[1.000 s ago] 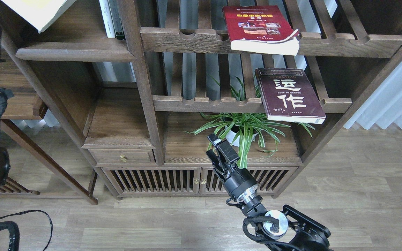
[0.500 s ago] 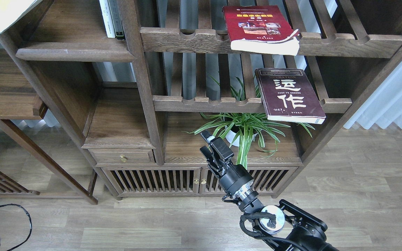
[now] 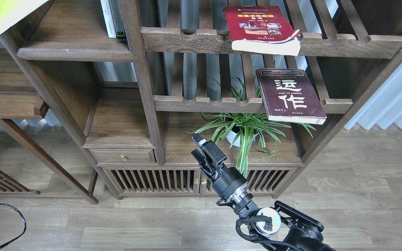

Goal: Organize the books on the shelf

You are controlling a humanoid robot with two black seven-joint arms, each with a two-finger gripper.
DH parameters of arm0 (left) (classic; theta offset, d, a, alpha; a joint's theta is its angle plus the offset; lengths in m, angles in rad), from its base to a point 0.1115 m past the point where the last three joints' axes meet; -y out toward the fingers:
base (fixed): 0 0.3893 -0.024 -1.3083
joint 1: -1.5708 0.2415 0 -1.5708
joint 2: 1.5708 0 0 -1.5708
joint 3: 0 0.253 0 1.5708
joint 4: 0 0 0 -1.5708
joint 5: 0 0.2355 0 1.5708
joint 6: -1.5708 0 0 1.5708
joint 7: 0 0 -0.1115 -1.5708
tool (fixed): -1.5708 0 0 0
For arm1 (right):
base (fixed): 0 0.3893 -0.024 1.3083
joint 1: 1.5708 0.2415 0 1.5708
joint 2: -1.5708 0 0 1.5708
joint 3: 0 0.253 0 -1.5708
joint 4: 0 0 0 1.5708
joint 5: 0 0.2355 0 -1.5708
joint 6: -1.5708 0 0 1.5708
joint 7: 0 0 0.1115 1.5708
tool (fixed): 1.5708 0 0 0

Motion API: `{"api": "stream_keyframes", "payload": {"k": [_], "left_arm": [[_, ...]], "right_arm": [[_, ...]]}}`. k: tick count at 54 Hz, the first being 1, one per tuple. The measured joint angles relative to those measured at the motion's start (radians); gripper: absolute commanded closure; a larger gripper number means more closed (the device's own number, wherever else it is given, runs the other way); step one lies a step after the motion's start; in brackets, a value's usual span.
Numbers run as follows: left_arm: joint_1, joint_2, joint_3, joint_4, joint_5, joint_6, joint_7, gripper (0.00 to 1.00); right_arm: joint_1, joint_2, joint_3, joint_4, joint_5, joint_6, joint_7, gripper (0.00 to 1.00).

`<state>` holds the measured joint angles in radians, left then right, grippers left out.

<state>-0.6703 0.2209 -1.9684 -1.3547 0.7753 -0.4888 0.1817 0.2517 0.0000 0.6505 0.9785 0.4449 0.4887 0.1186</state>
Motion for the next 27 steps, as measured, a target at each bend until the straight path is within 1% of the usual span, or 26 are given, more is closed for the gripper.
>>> {"api": "stream_keyframes", "payload": {"k": [7,11,15,18,20,21,24,27], "left_arm": [[-0.019,0.005,0.012,0.0,0.101,0.0,-0.055,1.0],[-0.026,0.007,0.027,0.0,0.161,0.0,-0.094,1.0],[-0.033,0.009,0.056,0.003,0.213,0.006,-0.144,1.0],[-0.039,0.01,0.078,0.009,0.244,0.039,-0.182,1.0],[-0.045,0.012,0.098,0.018,0.266,0.079,-0.216,1.0],[-0.057,0.014,0.138,0.034,0.293,0.142,-0.267,1.0],[-0.063,0.014,0.161,0.044,0.304,0.174,-0.294,1.0],[-0.073,0.018,0.207,0.068,0.319,0.237,-0.342,1.0]], "right_arm": [[-0.001,0.0,0.0,0.001,0.001,0.0,0.002,0.09],[-0.002,0.0,0.0,0.006,0.001,0.0,0.004,0.09],[-0.004,0.0,0.0,0.011,0.001,0.0,0.004,0.09],[-0.005,0.0,0.0,0.013,0.002,0.0,0.004,0.09],[-0.006,0.0,0.0,0.013,0.002,0.0,0.004,0.09],[-0.007,0.0,0.0,0.014,0.002,0.0,0.004,0.09],[-0.008,0.0,0.0,0.014,0.002,0.0,0.003,0.09],[-0.008,0.0,0.0,0.014,0.002,0.0,0.003,0.09]]}}
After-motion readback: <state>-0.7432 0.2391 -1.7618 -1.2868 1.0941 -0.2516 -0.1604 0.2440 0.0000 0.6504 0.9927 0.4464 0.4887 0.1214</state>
